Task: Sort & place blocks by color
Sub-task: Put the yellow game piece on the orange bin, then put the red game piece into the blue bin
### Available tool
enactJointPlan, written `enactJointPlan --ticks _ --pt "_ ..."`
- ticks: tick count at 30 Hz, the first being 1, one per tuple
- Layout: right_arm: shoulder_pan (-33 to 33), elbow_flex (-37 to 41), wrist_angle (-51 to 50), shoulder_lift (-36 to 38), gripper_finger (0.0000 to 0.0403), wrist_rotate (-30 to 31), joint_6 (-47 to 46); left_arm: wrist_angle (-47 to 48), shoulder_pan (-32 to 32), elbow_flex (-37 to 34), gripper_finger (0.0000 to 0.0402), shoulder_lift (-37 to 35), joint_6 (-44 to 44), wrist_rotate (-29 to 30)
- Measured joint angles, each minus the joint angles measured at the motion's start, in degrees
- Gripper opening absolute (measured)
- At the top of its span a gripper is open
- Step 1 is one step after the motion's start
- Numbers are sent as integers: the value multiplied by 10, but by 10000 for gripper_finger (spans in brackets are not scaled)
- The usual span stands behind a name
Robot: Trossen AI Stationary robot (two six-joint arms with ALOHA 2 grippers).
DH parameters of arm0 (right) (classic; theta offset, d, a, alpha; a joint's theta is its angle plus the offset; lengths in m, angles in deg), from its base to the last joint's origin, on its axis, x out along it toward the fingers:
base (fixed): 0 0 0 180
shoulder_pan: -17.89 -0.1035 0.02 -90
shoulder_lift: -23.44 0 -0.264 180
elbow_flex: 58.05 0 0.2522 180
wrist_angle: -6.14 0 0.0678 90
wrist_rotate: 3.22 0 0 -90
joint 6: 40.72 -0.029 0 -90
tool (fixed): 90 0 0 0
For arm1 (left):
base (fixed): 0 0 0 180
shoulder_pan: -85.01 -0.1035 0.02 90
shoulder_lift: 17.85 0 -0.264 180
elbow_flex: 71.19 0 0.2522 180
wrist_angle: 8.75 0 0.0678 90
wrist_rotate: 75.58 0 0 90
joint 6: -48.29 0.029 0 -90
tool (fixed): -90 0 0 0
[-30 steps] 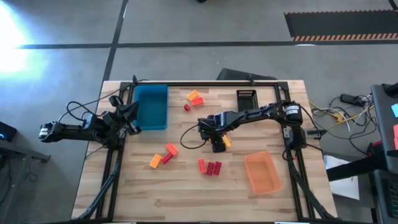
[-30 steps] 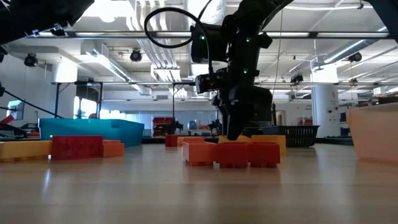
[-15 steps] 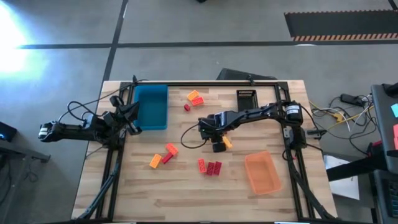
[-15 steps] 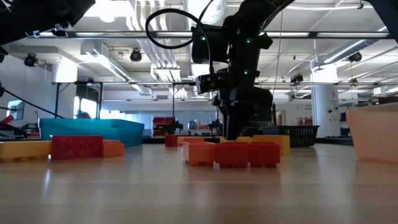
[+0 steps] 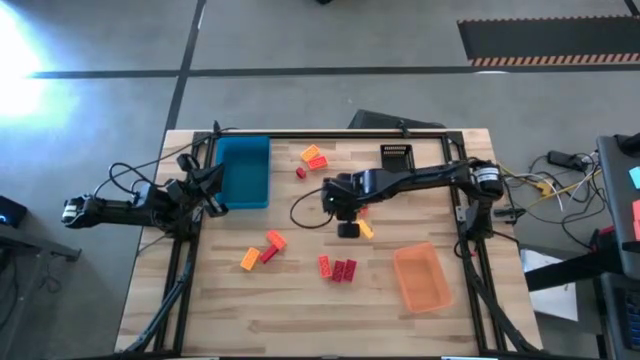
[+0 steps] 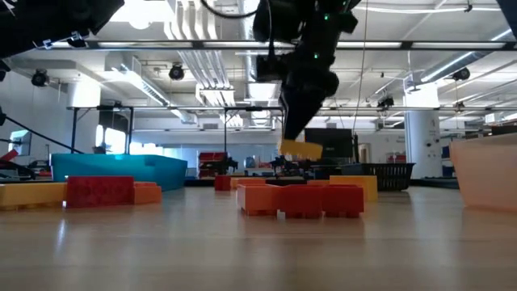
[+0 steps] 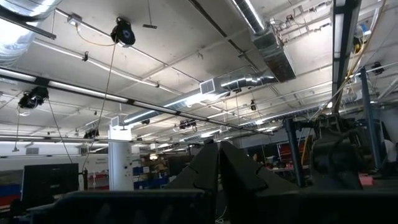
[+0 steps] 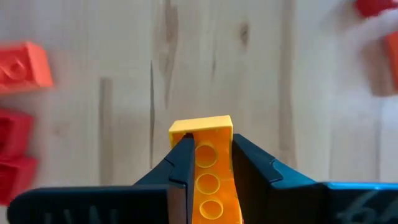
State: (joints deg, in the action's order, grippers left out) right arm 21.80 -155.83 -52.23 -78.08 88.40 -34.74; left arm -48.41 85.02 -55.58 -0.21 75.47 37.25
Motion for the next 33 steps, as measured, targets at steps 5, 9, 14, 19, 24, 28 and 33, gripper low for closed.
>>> enactJointPlan --ticks 5,9,14,19,24,28,33 --pt "-3 -24 -84 54 65 -29 -92 0 0 0 0 0 0 0" --pt "-18 -37 -194 103 65 -108 -245 0 0 0 0 1 -14 0" --pt "-84 -20 -303 160 65 -156 -458 0 0 0 0 1 -29 0" --pt "-185 22 -331 199 84 -151 -622 5 0 0 0 1 -30 0" --pt "-236 64 -333 208 133 -95 -741 5 0 -1 0 4 -30 0" --pt "-251 97 -337 205 183 -119 -764 4 0 -1 0 4 -30 0" --pt "-257 113 -333 204 219 -143 -742 4 0 -1 0 4 -30 0"
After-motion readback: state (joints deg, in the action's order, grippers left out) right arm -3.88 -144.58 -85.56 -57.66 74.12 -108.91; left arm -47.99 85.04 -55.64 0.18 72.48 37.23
